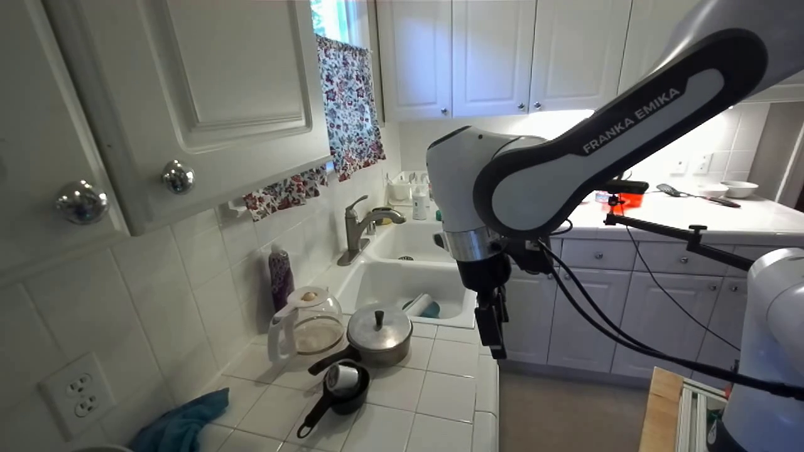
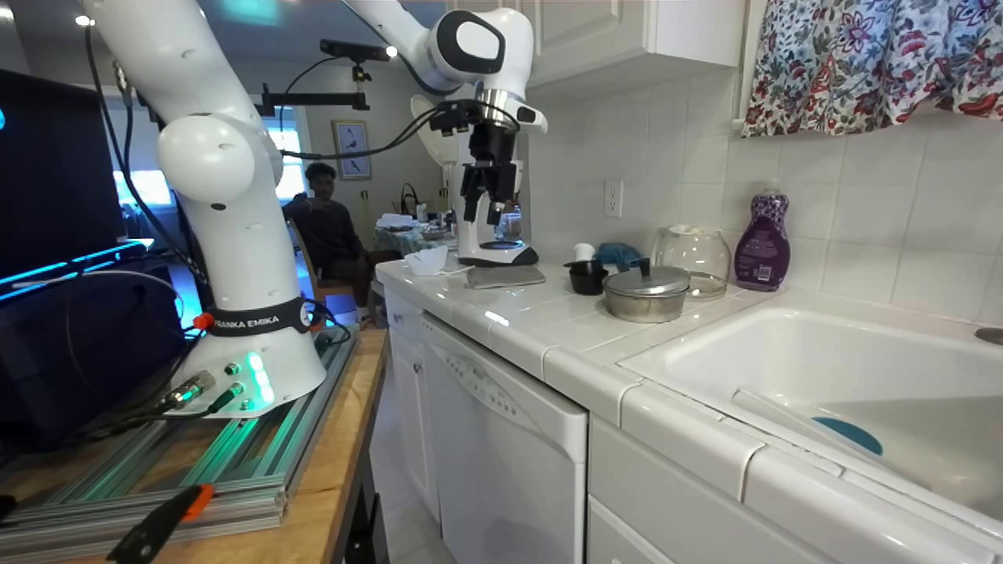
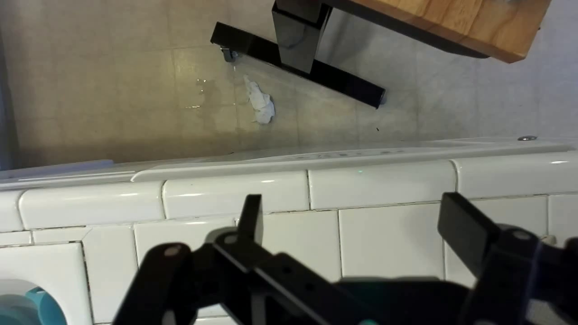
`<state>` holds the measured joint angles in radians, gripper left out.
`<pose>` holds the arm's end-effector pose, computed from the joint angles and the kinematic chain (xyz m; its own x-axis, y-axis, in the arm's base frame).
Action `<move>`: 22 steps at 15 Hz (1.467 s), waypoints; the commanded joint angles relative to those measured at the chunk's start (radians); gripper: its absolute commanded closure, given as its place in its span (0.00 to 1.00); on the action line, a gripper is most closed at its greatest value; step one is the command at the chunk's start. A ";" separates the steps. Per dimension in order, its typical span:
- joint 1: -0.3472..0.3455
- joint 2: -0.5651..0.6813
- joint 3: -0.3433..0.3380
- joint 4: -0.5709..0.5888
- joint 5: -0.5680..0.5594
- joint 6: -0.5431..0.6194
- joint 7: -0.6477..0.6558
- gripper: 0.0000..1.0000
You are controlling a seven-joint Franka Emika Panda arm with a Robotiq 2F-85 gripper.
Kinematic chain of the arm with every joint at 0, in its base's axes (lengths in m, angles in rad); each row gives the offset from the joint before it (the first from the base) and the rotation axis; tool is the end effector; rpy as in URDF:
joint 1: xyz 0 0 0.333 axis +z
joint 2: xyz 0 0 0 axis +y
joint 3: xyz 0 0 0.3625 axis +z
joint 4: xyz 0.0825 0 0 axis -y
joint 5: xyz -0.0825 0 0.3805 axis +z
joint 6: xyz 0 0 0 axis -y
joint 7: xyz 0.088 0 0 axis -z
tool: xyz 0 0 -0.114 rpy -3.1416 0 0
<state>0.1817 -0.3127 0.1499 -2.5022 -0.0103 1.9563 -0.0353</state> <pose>0.3633 0.1255 0.4173 0.9116 0.3365 -0.2360 0.3564 -0.9332 0.0460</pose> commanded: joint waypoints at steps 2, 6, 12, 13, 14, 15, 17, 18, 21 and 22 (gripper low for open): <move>-0.005 -0.005 0.000 0.002 0.001 -0.003 -0.001 0.00; -0.010 0.001 0.002 0.000 -0.005 0.012 0.017 0.00; 0.003 0.169 0.048 0.103 -0.054 0.132 0.049 0.00; 0.009 0.216 0.063 0.133 -0.068 0.151 0.051 0.00; 0.020 0.266 0.079 0.171 -0.079 0.168 0.043 0.00; 0.030 0.309 0.094 0.202 -0.094 0.176 0.046 0.00; 0.059 0.407 0.124 0.283 -0.136 0.170 0.040 0.00; 0.077 0.456 0.137 0.329 -0.158 0.157 0.026 0.00; 0.127 0.589 0.154 0.454 -0.214 0.135 -0.011 0.00; 0.145 0.644 0.159 0.507 -0.226 0.113 -0.045 0.00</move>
<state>0.2877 0.1707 0.3006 -2.1608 -0.1834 2.1316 -0.0196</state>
